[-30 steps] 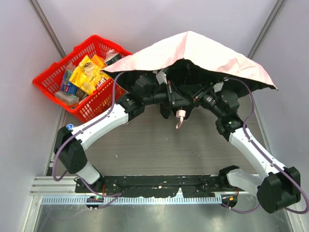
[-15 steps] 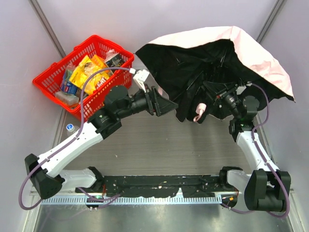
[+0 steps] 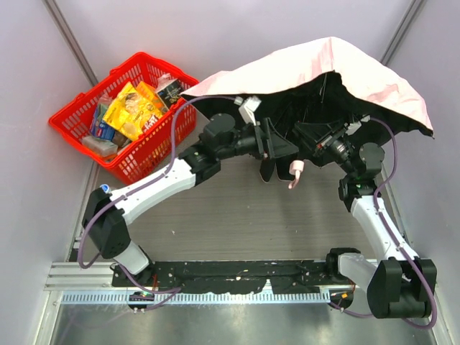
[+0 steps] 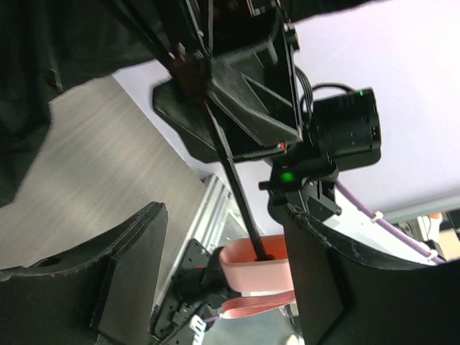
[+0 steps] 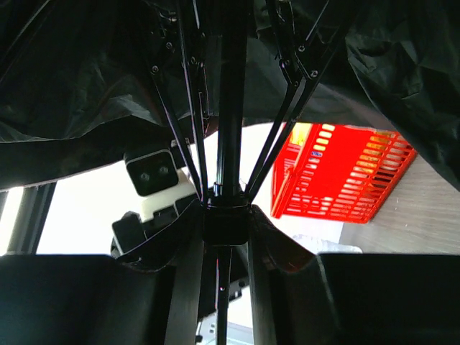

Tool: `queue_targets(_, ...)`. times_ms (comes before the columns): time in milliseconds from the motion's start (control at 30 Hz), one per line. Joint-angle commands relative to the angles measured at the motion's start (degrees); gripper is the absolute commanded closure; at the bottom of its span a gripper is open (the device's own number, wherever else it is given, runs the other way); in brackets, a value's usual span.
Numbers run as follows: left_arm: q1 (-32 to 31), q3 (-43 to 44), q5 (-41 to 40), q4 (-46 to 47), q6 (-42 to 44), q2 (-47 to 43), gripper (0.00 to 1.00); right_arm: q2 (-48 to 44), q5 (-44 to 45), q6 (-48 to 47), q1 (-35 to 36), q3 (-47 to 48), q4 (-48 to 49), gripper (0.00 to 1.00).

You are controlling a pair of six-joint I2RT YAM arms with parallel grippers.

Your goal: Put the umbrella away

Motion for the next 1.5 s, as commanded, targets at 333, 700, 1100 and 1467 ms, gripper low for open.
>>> queue_targets(333,-4.88,5.86,0.15,6.82,-1.19,3.53,0.97,-5.43,3.43,-3.34,2.08,3.14,1.56,0.99)
queue_targets(700,-0.22,7.7,-6.38,5.31,1.12,0.0,1.0,-11.24,14.68,-6.06,13.85,-4.25,-7.67,0.99)
queue_targets(1100,-0.31,0.24,-7.88,6.01,1.38,-5.97,0.81,-9.04,16.97,-3.52,15.01,-4.96,-4.42,0.99)
queue_targets(1467,4.24,-20.6,-3.66,3.11,0.26,-22.13,0.36,2.82,1.08,9.83,1.03,0.76,18.47,0.99)
